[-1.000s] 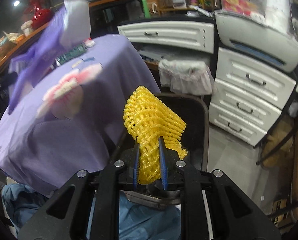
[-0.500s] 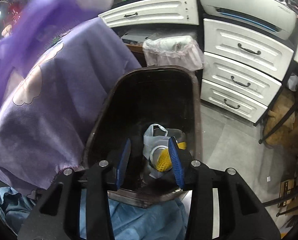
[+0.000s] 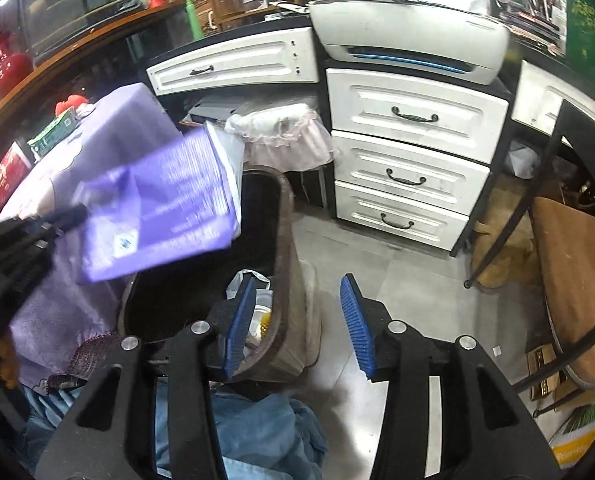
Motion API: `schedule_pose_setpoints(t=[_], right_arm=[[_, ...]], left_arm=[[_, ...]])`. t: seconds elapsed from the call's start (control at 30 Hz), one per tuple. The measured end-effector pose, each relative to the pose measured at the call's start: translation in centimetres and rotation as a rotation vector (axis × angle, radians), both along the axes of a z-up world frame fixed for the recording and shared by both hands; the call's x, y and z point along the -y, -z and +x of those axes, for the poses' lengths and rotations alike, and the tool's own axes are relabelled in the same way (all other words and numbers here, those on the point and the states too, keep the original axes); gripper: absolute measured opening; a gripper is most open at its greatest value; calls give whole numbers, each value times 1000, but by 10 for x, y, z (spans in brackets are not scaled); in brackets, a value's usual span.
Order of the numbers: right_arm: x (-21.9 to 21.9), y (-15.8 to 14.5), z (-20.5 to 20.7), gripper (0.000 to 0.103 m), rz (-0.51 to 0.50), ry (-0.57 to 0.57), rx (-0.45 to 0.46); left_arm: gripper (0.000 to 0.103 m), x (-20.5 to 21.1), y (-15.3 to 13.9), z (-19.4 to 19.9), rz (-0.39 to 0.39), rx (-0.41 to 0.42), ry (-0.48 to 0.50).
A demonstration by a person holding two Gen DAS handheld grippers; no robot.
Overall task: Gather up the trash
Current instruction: 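Carry both items over the bin and open both grippers, then move both tools back toward the table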
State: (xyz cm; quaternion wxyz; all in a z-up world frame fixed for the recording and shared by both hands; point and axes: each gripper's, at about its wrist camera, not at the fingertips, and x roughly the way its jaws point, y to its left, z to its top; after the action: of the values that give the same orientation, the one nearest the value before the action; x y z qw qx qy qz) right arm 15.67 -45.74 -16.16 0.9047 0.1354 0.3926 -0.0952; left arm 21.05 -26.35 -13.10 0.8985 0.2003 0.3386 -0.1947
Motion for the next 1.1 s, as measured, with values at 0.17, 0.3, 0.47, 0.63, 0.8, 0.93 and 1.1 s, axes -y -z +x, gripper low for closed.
schedule_pose_setpoints(t=[0.17, 0.3, 0.47, 0.63, 0.8, 0.93, 1.1], right_arm=[[6, 3, -4, 45, 9, 12, -1], [8, 5, -6, 45, 15, 16, -2], [8, 5, -6, 45, 23, 21, -3], [7, 5, -5, 45, 25, 19, -6], [9, 5, -6, 45, 27, 28, 0], [10, 2, -7, 60, 20, 39, 9], [11, 2, -7, 60, 20, 40, 11]], left_arm=[[5, 13, 21, 3, 44, -33, -24], [5, 17, 37, 8, 69, -61, -52], [5, 19, 45, 12, 67, -98, -61], [33, 21, 47, 11, 56, -121, -39], [63, 20, 41, 4, 16, -103, -18], [68, 20, 37, -2, 7, -92, 0], [77, 16, 28, -9, -9, -70, 19]])
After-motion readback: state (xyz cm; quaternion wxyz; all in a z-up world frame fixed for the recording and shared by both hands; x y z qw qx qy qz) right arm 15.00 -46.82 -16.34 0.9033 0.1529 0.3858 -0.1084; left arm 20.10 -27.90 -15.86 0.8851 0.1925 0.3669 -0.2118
